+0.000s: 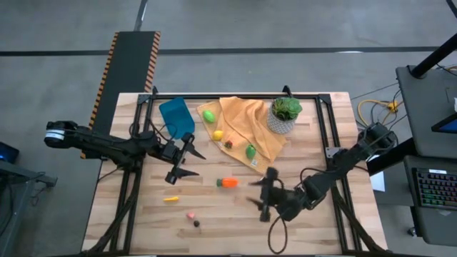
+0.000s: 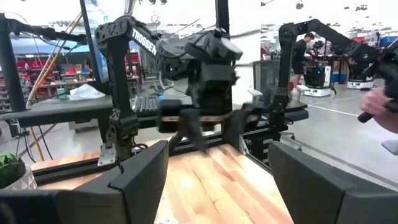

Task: Pick and placing Produce into tupperware
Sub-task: Put the black cherry into the blue bin

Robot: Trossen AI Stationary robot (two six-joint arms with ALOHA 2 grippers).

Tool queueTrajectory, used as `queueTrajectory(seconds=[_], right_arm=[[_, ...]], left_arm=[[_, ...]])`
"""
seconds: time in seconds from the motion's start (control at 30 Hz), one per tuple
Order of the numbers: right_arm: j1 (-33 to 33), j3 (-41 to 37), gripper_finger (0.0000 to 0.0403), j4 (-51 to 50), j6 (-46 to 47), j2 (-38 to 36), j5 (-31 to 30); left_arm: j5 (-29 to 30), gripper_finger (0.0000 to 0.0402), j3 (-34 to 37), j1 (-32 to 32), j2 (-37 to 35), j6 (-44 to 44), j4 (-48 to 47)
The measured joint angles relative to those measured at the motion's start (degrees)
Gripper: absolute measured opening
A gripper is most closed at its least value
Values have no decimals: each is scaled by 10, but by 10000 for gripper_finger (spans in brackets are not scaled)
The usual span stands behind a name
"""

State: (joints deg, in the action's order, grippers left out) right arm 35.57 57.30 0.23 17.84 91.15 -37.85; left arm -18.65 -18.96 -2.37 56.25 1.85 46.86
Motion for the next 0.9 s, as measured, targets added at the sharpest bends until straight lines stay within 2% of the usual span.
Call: queueTrajectory(seconds=[0.17,0.27,0.43,0.73,0.83,0.9], right_arm=[[-20,0,224,108,-89,0,219],[-32,-2,224,135,-143,-3,278],[-47,-71,220,165,-155,-47,273],[-49,-374,199,520,-169,-222,273],[-49,-442,194,589,-168,-259,226],[-49,-466,191,593,-168,-276,189]], left_arm=[[0,262,0,0,-2,0,0],[0,262,0,0,-2,-1,-4],[-1,262,0,0,-2,-2,-29],[-1,262,0,0,-3,-1,-35],[0,262,0,0,-3,-1,-38],[0,262,0,0,-2,-1,-38]])
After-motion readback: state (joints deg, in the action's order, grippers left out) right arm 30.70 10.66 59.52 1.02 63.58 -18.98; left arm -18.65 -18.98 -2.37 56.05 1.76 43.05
